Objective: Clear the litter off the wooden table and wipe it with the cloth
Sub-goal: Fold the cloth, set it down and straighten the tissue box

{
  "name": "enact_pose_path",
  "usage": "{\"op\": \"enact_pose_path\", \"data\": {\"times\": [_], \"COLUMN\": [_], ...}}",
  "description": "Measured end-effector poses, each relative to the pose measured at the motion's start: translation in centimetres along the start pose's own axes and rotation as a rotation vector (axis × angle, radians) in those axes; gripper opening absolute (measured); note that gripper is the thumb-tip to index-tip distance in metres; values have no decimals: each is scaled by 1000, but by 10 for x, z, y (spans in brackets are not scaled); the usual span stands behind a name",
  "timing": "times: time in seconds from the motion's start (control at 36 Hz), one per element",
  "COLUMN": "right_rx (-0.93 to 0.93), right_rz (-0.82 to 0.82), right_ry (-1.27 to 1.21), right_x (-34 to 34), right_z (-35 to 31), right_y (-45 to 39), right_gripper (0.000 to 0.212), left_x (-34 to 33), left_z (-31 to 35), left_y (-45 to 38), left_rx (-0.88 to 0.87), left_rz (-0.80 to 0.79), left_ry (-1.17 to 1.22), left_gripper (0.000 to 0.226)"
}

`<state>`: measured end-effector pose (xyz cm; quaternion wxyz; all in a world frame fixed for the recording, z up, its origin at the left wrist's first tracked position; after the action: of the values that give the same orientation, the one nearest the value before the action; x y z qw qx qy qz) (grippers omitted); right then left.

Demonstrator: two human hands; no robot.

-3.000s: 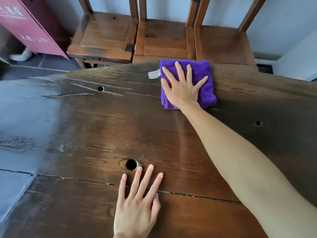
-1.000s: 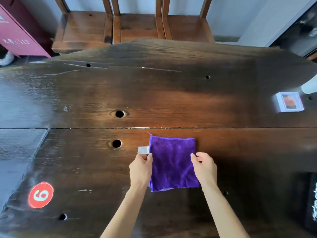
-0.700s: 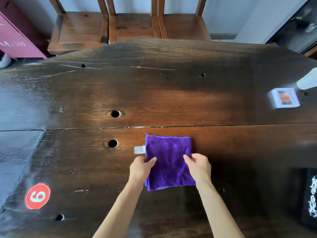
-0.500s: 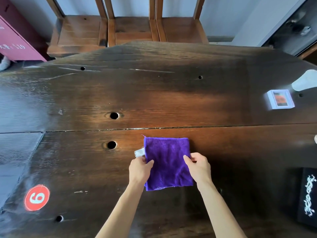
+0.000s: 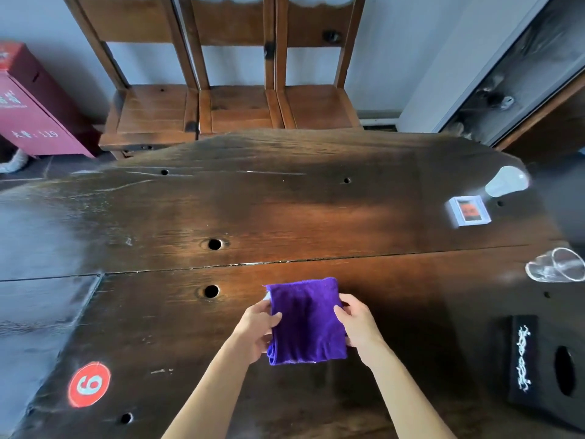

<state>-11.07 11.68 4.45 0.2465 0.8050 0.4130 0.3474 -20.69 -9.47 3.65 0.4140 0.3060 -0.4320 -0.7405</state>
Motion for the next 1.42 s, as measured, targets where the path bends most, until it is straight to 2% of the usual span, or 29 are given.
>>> {"op": "enact_pose_path", "data": {"times": [0.17,0.33,0.53,0.61,0.89,0.97,1.11,1.42], "right_rx": [-6,51,99,114,126,136,123,138], "right_rz": [-46,-57,-88,-79,-73,-84,-96,-73], "right_ry": [-202,-281,-360,-368,-309,-337,-390,-312], "right_x": [19,57,118,150,273,306,350,392], "right_z": [-19,-41,-62,-71,-109,-125,-144,-189], "right_y": [40,72,79,69,-27,-64,-144,-305], "right_gripper": [38,39,28,32,34,27,30,34], "left_x": [-9,-30,-85,-116,-235,-272,-327,-387], "left_z": [22,43,78,96,167,196,246,335], "left_y": [40,74,99,102,52,27,-23,-140], "left_rx": [-70,-134,-146,-153,-165,-184,-199,-179], "left_rz": [-101,-201,-253,-265,-251,-258,-266,-218], "left_ry": [23,32,55,64,103,105,87,109], "left_gripper": [42,46,44,42,52,52,50,54]}}
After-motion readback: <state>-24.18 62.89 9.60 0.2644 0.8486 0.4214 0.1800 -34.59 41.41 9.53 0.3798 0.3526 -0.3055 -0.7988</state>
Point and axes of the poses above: each hand's wrist, its own y-axis away from the middle knuckle, its own x-axis out of the back of the hand, z = x × y, the point moved 10 cm from there along -y, towards the middle knuckle, and after that the axes turned 6 degrees about -y, right-handed, at the moved point
